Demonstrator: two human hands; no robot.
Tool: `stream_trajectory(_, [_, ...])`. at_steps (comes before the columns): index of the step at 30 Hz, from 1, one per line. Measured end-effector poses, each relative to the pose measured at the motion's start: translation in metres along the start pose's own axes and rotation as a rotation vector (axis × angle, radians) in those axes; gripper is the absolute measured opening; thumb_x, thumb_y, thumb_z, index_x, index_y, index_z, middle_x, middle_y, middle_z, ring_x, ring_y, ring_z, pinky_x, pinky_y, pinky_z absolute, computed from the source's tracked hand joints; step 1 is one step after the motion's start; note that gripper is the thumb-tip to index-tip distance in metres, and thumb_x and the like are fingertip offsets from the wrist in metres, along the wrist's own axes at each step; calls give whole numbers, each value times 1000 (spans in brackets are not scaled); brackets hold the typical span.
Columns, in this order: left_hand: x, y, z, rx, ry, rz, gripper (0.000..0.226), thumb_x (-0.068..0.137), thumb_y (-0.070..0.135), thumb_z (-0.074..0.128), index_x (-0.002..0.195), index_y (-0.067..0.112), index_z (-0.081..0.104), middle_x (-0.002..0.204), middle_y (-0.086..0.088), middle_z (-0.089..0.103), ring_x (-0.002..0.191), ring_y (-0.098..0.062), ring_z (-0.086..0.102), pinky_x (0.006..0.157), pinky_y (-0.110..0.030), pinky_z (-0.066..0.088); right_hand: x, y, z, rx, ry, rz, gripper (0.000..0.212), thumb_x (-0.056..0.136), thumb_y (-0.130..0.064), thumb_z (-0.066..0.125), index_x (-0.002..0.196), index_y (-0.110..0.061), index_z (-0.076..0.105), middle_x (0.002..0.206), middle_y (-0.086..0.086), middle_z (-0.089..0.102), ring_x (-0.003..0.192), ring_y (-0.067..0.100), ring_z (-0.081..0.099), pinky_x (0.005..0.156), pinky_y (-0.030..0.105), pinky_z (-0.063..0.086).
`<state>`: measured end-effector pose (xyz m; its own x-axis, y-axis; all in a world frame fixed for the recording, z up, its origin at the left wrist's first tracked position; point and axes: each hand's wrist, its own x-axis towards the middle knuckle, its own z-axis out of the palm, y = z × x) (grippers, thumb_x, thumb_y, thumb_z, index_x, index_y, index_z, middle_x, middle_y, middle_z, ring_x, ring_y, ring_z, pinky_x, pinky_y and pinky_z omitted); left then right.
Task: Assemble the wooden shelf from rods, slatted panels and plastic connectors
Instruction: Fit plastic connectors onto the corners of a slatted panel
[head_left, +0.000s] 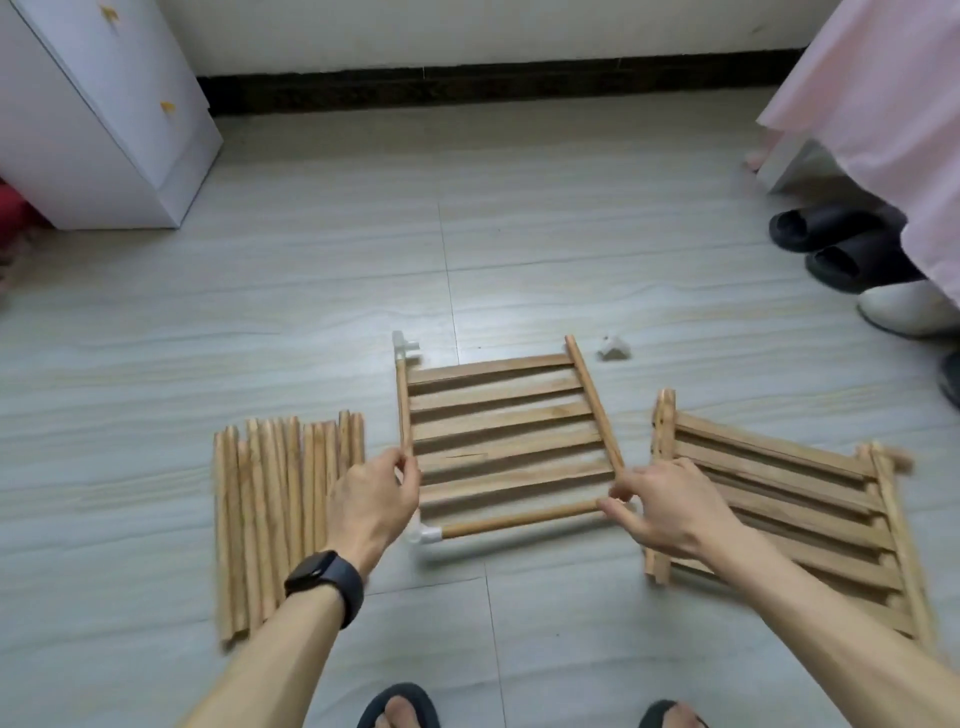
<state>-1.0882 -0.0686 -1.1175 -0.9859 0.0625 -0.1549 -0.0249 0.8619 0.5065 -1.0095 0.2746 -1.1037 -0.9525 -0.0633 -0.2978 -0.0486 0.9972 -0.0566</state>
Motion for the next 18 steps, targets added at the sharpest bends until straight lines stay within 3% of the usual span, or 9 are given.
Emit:
stream_trajectory(3, [6,-6,13,32,-27,-50,19,100,47,46,102,34,60,92,9,67,78,-13,63,65,-35,55,4,-7,35,92,24,79,51,92,-70,34,112,-35,67,118,-14,66,116,14,57,89,35,43])
stream_trajectory(6, [9,-14,34,70,-211,-157,45,99,50,48,138,26,47,133,-6,55,114,-26,57,84,-36,50,13,-15,66,88,-95,141,55,92,-65,48,137,-32,54,145,-6,50,136,19,40,108,39,38])
stream_trajectory(9, [3,-23,56,-30,-412,-295,67,98,43,55,153,17,27,141,-15,51,118,-32,57,89,-37,49,18,-20,92,37,-208,130,70,90,-60,53,151,-31,35,157,-2,35,144,24,29,114,44,33])
stream_trajectory(11, [-2,-26,70,-85,-462,-348,71,97,36,58,154,11,23,141,-16,53,120,-33,56,93,-37,48,20,-22,106,-24,-183,104,70,91,-53,56,152,-29,31,154,-1,38,142,26,31,112,42,35])
stream_trajectory(13, [-6,-30,78,-143,-429,-392,68,97,30,60,152,9,26,141,-16,52,121,-34,56,97,-39,48,22,-25,112,-84,-131,101,57,94,-49,55,145,-28,40,142,0,48,133,26,40,105,40,38])
stream_trajectory(16, [-12,-36,72,-341,-399,-482,69,93,25,61,152,14,25,131,-13,55,103,-27,60,85,-37,50,20,-26,108,-185,-8,6,30,95,-48,59,114,-25,61,111,2,64,109,27,58,93,41,42])
stream_trajectory(18, [-12,-38,55,-501,-316,-484,69,89,36,63,148,20,30,118,-9,60,95,-21,59,80,-36,49,12,-25,99,-143,181,-82,29,91,-50,63,94,-21,63,91,1,65,89,29,65,86,44,46])
